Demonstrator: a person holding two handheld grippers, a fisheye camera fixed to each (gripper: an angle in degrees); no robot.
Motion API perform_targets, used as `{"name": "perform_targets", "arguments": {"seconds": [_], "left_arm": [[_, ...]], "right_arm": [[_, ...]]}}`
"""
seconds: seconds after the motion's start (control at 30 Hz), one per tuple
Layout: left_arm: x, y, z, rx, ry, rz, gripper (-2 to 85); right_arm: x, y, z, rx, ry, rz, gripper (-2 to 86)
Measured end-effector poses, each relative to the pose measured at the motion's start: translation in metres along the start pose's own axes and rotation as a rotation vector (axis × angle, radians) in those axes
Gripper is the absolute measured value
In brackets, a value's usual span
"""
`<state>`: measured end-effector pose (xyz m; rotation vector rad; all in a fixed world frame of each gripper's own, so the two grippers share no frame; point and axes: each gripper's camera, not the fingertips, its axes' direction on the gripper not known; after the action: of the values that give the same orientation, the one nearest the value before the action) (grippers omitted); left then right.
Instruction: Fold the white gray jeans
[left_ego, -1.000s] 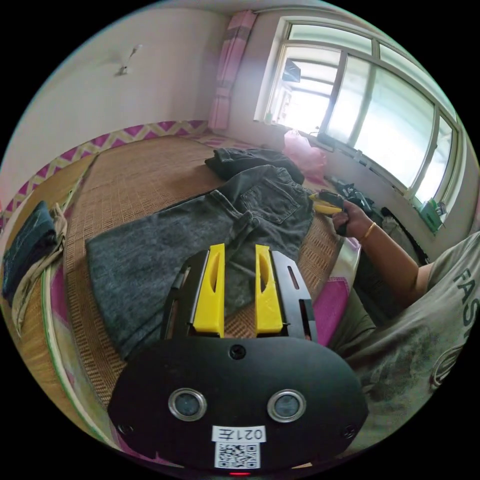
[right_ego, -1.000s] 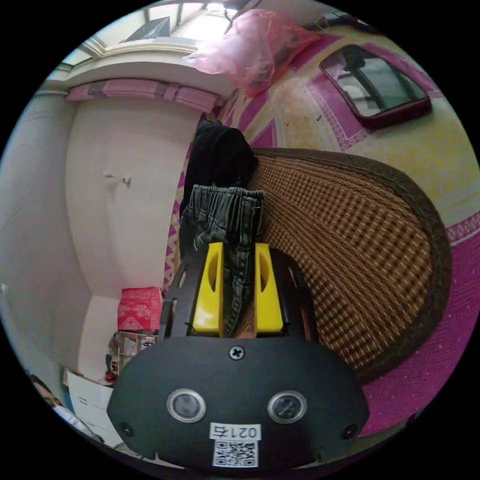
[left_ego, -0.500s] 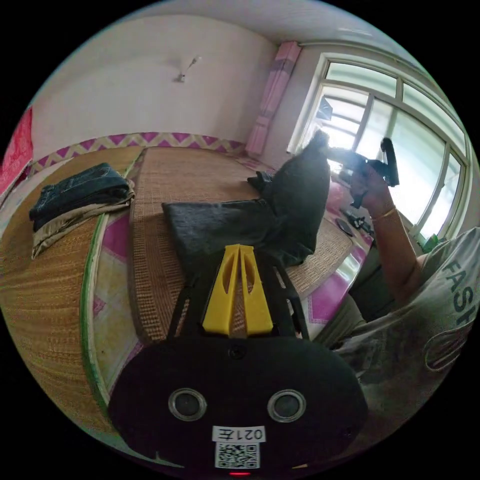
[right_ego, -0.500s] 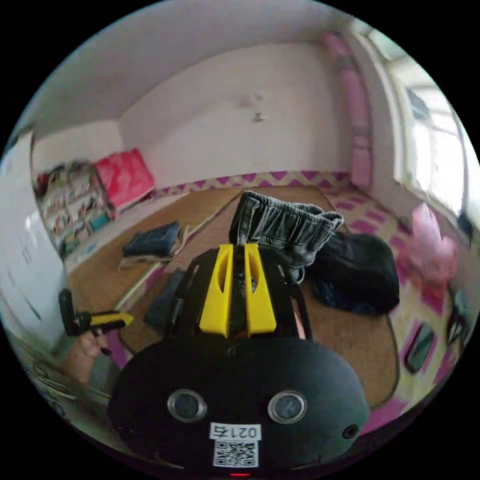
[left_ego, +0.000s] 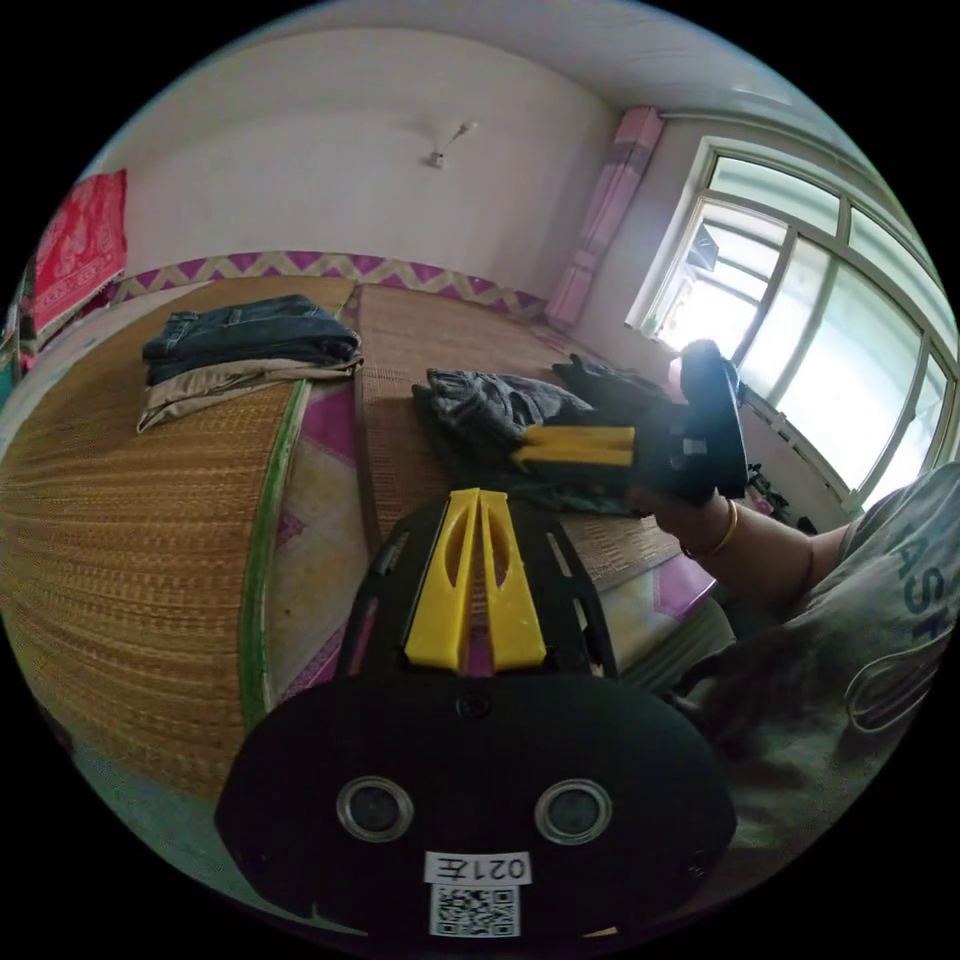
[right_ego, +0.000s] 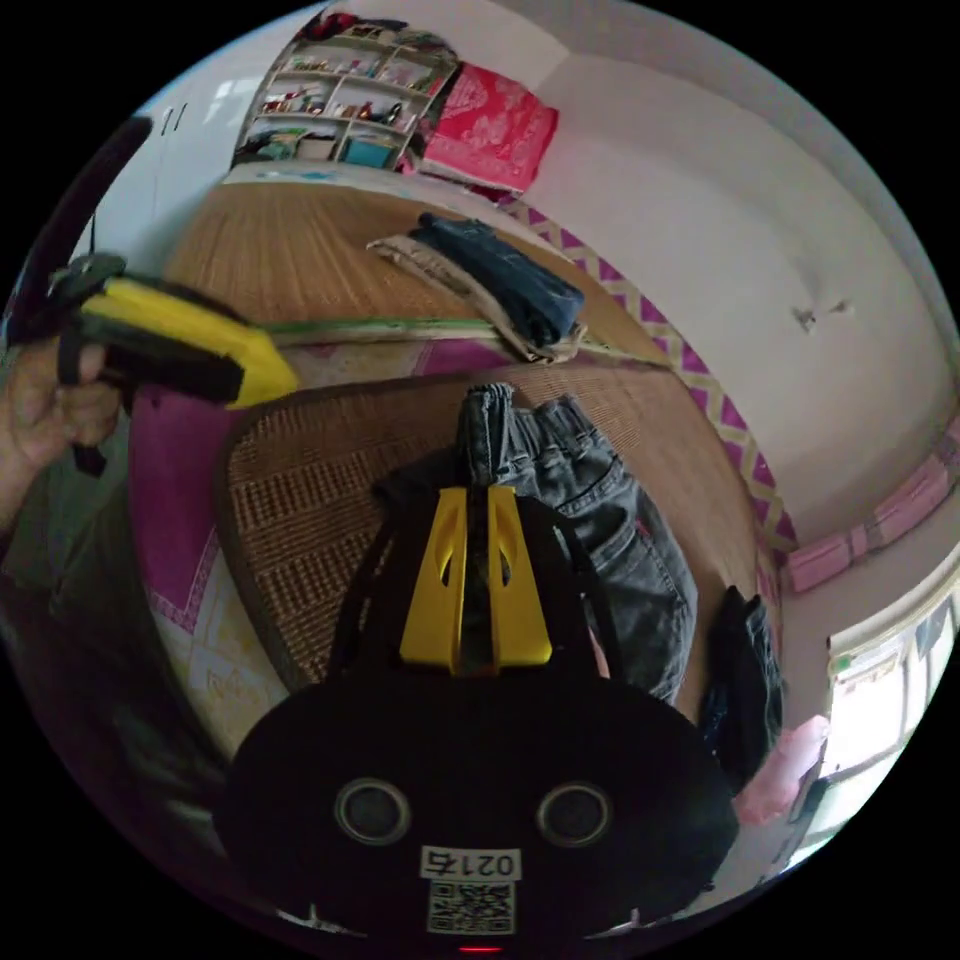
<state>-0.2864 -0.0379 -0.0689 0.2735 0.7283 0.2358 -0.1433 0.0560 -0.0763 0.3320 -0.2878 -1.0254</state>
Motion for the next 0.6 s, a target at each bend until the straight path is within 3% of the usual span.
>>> {"name": "perform_targets", "arguments": {"seconds": [0.13, 0.23, 0.33, 0.43, 0.5, 0.53, 0.6], "left_arm": [[-0.006, -0.027, 0.015, 0.055, 0.049, 0.043, -0.4], [-0.011, -0.054, 0.038, 0.043, 0.078, 0.077, 1.8], [-0.016, -0.075, 0.062, 0.007, 0.096, 0.112, 4.4], [-0.024, -0.085, 0.095, -0.11, 0.05, 0.131, 4.0], [-0.038, -0.081, 0.125, -0.228, -0.048, 0.113, 1.1], [-0.041, -0.078, 0.129, -0.221, -0.053, 0.118, 0.5], [-0.059, -0.081, 0.13, -0.215, -0.02, 0.053, -0.4]], "right_arm": [[-0.014, 0.01, 0.002, 0.039, 0.066, -0.036, 4.3], [0.006, 0.023, -0.012, 0.058, -0.13, 0.023, 5.8], [0.058, 0.058, -0.04, 0.107, -0.283, 0.217, 7.7], [0.117, 0.116, -0.062, 0.127, -0.081, 0.511, 8.1], [0.159, 0.159, -0.047, 0.027, 0.043, 0.699, 7.6], [0.168, 0.167, -0.037, -0.015, 0.032, 0.721, 7.6], [0.199, 0.198, -0.015, -0.019, -0.186, 0.811, 7.5]]}}
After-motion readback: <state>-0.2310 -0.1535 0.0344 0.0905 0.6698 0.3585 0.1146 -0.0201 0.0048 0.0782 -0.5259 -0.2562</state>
